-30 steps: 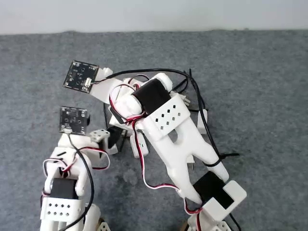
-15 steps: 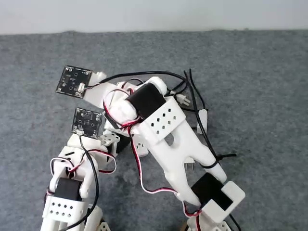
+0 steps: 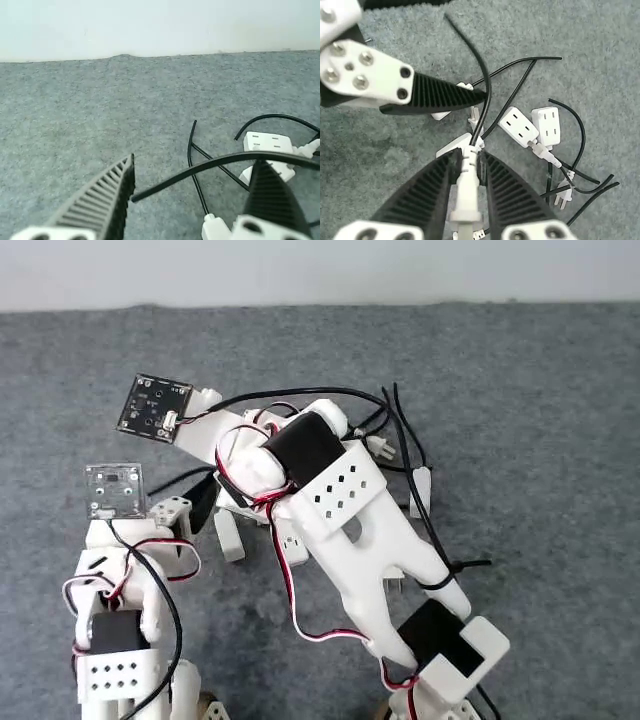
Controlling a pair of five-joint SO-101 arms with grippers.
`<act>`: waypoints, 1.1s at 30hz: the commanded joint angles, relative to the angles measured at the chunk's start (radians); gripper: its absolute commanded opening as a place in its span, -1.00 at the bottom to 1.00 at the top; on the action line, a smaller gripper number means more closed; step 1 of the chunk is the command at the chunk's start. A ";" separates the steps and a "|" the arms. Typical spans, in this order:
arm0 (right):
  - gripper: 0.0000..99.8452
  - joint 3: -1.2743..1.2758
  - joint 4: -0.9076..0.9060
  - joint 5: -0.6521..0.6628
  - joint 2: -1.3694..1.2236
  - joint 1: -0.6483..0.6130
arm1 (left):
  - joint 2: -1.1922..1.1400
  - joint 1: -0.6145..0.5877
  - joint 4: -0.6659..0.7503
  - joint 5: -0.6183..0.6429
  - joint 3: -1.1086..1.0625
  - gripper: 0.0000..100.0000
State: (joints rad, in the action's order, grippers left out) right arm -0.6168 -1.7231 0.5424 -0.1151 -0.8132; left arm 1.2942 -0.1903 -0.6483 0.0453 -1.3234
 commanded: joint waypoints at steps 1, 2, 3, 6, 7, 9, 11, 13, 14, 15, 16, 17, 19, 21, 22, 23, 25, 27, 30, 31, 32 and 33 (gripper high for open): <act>-0.98 -0.037 0.002 -0.012 0.047 -0.002 | 0.003 -0.006 0.043 -0.012 0.008 -0.30; -0.98 -0.031 0.002 -0.012 0.050 -0.002 | 0.003 -0.006 0.043 -0.012 0.008 -0.30; -0.98 -0.023 0.002 -0.012 0.054 -0.004 | 0.003 -0.006 0.043 -0.012 0.008 -0.30; -0.98 -0.023 -0.004 -0.012 0.048 -0.005 | 0.003 -0.006 0.043 -0.012 0.008 -0.30; -0.98 -0.018 -0.004 -0.012 0.047 -0.005 | 0.003 -0.006 0.043 -0.012 0.008 -0.30; -0.98 0.017 -0.002 -0.012 0.048 -0.005 | 0.003 -0.006 0.043 -0.012 0.012 -0.30; -0.98 0.058 0.002 -0.012 0.048 -0.005 | 0.003 -0.008 0.038 -0.012 0.030 -0.30; -0.98 0.098 0.008 -0.012 0.048 -0.005 | 0.003 -0.008 0.038 -0.012 0.039 -0.30; -0.98 0.114 0.008 -0.012 0.048 -0.005 | 0.003 -0.008 0.038 -0.012 0.041 -0.30; -0.98 0.127 0.008 -0.012 0.050 -0.005 | 0.003 -0.008 0.038 -0.012 0.041 -0.30; -0.98 0.138 0.008 -0.014 0.050 -0.005 | 0.003 -0.008 0.040 -0.012 0.042 -0.30; -0.98 0.147 0.008 -0.014 0.051 -0.005 | 0.003 -0.008 0.040 -0.012 0.042 -0.30; -0.98 0.163 0.008 -0.014 0.053 -0.007 | 0.003 -0.008 0.041 -0.012 0.048 -0.30; -0.98 0.175 0.008 -0.014 0.053 -0.021 | 0.003 -0.008 0.038 -0.012 0.064 -0.30; -0.98 0.183 0.008 -0.014 0.053 -0.028 | 0.003 -0.006 0.038 -0.012 0.067 -0.30; -0.98 0.192 0.008 -0.014 0.053 -0.038 | 0.003 -0.005 0.038 -0.012 0.067 -0.30; -0.98 0.204 0.010 -0.014 0.054 -0.061 | 0.003 -0.003 0.038 -0.012 0.067 -0.30; -0.98 0.209 0.018 -0.014 0.054 -0.070 | 0.003 -0.002 0.038 -0.012 0.067 -0.30; -0.98 0.235 0.056 -0.014 0.054 -0.068 | 0.003 -0.002 0.038 -0.012 0.067 -0.30; -0.98 0.250 0.071 -0.014 0.056 -0.067 | 0.003 -0.002 0.038 -0.012 0.067 -0.30; -0.98 0.265 0.085 -0.014 0.056 -0.067 | 0.003 -0.002 0.038 -0.012 0.067 -0.30; -0.98 0.282 0.099 -0.014 0.056 -0.065 | 0.003 -0.002 0.038 -0.012 0.067 -0.30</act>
State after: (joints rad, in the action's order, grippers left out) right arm -0.3682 -1.6801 0.5378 -0.1151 -0.8638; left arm 1.2942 -0.1903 -0.6406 0.0453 -1.3218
